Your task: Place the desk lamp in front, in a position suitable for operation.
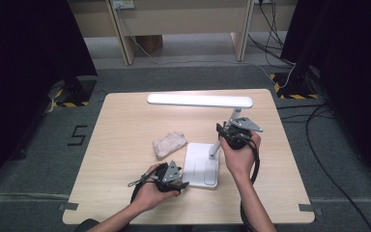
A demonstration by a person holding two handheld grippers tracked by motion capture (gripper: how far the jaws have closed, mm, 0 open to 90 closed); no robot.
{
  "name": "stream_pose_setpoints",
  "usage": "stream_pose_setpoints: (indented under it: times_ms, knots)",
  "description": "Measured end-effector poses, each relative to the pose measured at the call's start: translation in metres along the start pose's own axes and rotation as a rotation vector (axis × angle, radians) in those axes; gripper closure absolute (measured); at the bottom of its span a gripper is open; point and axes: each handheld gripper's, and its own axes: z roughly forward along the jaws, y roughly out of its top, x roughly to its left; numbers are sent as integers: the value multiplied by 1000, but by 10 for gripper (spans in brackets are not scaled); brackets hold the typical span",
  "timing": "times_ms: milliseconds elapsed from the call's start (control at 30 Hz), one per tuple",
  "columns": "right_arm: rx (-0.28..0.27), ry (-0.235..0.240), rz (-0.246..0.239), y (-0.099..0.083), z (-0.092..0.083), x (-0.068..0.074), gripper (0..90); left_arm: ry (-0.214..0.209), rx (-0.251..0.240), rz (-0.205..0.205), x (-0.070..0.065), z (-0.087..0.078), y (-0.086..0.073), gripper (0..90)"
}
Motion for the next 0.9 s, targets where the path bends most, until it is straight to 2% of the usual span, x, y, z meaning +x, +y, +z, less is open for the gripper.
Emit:
stream_pose_setpoints:
  times_ms: [267, 400, 467, 500, 567, 633, 667, 733, 767, 900]
  knots:
    - [4, 5, 0, 1, 1, 0, 688, 5, 1, 2, 0, -1, 0, 392]
    - [-4, 12, -17, 1, 4, 0, 677, -1, -31, -10, 1, -8, 1, 389]
    - [3, 28, -16, 2, 5, 0, 612, -11, -59, -20, 1, -14, 2, 372]
    - [3, 28, -16, 2, 5, 0, 612, -15, -69, -23, 2, -18, 2, 372]
    - [2, 54, -37, 3, 2, -2, 516, -15, -91, -45, 6, -25, 1, 355]
    - [-1, 65, -33, 2, 0, -2, 488, -4, -106, -71, 10, -30, -1, 351]
    - [-6, 83, -60, 1, -8, -5, 437, 11, -109, -88, 13, -33, -3, 331]
    - [-12, 98, -56, -1, -12, -7, 416, 31, -111, -113, 19, -38, -7, 327]
    - [-16, 119, -54, -5, -21, -12, 370, 39, -116, -129, 21, -40, -8, 318]
    - [-18, 134, -66, -18, -34, -16, 345, 64, -137, -183, 29, -47, -15, 320]
